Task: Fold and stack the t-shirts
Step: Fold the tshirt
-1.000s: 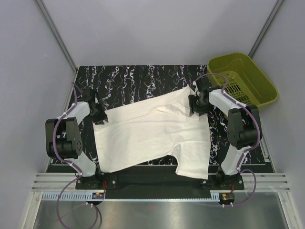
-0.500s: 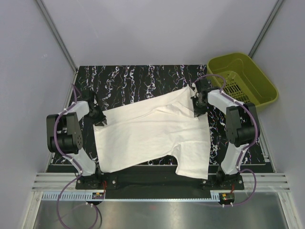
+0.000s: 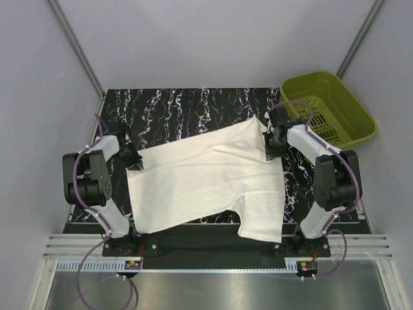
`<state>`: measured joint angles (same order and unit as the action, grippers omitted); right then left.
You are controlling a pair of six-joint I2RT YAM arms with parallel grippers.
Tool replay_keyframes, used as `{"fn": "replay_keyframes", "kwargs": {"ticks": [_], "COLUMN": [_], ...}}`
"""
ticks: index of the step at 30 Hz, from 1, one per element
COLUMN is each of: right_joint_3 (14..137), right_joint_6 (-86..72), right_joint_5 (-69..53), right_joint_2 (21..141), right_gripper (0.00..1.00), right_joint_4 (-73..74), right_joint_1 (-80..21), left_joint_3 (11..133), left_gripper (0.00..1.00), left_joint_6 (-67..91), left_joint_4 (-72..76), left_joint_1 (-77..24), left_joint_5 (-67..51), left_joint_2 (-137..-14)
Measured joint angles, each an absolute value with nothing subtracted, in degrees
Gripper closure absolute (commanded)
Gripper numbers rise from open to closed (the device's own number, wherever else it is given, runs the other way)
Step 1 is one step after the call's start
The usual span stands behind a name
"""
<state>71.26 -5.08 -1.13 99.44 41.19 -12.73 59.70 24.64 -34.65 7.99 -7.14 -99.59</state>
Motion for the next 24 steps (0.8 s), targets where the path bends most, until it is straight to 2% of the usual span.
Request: {"fn": "replay_keyframes", "kwargs": {"ticks": [24], "right_joint_3": [63.8], "right_joint_6": [-12.4], "right_joint_5": [-2.7], "right_joint_2": [95.8], "right_gripper": [1.0], "right_joint_4": [42.6], "right_joint_1": [-13.1], "left_joint_3": [59.9], "left_gripper": [0.79], "left_joint_6": [24.6], "left_joint_4": [-35.0], "left_joint_1": [8.2], "left_joint_5": [-7.2], "left_joint_2": [-99.9]}}
